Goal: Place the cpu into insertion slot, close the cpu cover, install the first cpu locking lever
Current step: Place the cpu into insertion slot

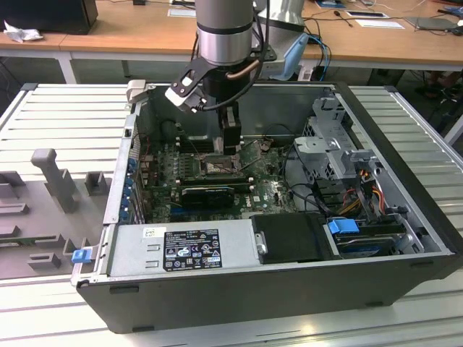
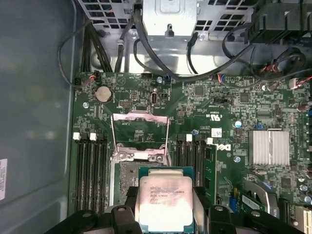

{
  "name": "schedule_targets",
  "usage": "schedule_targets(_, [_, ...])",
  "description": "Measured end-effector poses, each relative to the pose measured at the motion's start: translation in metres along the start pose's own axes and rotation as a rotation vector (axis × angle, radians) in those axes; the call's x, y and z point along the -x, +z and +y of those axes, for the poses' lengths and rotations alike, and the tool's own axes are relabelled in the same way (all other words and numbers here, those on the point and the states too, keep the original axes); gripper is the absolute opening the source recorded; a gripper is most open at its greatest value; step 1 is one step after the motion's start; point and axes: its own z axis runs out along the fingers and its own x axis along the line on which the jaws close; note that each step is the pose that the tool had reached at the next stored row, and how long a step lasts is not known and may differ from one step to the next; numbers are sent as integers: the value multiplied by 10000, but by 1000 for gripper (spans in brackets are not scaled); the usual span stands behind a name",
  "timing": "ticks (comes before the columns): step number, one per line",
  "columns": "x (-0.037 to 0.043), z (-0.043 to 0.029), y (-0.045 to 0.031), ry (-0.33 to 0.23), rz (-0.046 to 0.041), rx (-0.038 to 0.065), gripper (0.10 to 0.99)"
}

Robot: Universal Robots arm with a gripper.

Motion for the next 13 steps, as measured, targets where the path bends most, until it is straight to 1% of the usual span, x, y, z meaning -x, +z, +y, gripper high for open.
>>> schedule_targets(1, [-3, -1, 12, 0, 2, -1, 525])
schedule_targets(3, [-8, -2, 31, 7, 37, 0, 525])
schedule_targets(4, [-19, -6, 62, 40, 36, 0, 525])
schedule_targets(6, [-33, -13, 101, 61, 34, 1, 525])
schedule_targets(8, [-44, -30, 141, 63, 34, 1, 525])
schedule_targets(10, [-57, -70, 192, 65, 33, 1, 525])
schedule_targets(11, [-67, -79, 209, 66, 33, 1, 525])
schedule_targets(13, [-112, -95, 261, 66, 33, 1, 525])
